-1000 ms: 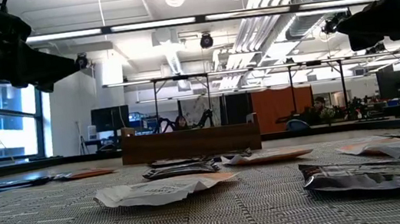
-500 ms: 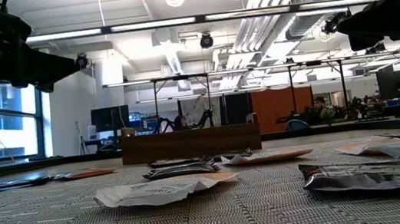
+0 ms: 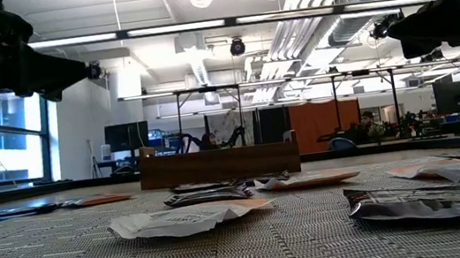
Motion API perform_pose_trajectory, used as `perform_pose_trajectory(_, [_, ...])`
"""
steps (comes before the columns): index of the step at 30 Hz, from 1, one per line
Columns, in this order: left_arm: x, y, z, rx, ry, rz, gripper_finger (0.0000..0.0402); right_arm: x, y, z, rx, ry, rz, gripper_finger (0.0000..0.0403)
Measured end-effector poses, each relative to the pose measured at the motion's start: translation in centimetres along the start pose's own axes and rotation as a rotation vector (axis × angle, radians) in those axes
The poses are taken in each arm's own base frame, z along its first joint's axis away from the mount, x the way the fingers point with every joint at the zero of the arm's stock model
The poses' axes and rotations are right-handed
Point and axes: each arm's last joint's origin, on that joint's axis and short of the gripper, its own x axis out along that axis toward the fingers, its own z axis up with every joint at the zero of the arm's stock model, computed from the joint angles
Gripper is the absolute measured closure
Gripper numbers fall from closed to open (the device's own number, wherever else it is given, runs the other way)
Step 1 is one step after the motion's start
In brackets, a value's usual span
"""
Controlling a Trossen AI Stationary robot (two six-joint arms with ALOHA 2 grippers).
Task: Pick & Place Tea
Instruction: Put the orange tea bag into the right section of the wooden organizer
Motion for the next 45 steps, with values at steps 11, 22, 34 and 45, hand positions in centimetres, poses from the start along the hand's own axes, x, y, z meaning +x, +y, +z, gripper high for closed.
perform_pose_trajectory(11, [0.0, -0.1, 0.3, 0.004, -0.031, -0.024, 0.0289, 0.0, 0.0, 0.0, 0.000, 0.000, 0.000, 0.0402])
perform_pose_trajectory(22, [0.0, -0.1, 0.4, -0.049, -0.043, -0.048, 0.0289, 0.0, -0.3, 0.2, -0.143, -0.008, -0.091, 0.0402])
perform_pose_trajectory(34, [0.0, -0.2, 0.1, -0.050, -0.012, -0.082, 0.0289, -0.1, -0.4, 1.0, 0.107, -0.103, -0.099, 0.0402])
perform_pose_trajectory(45, [0.0, 0.1, 0.3, -0.043, -0.031, 0.045, 0.0289, -0.2, -0.7, 1.3, 0.254, -0.146, -0.209, 0.0402])
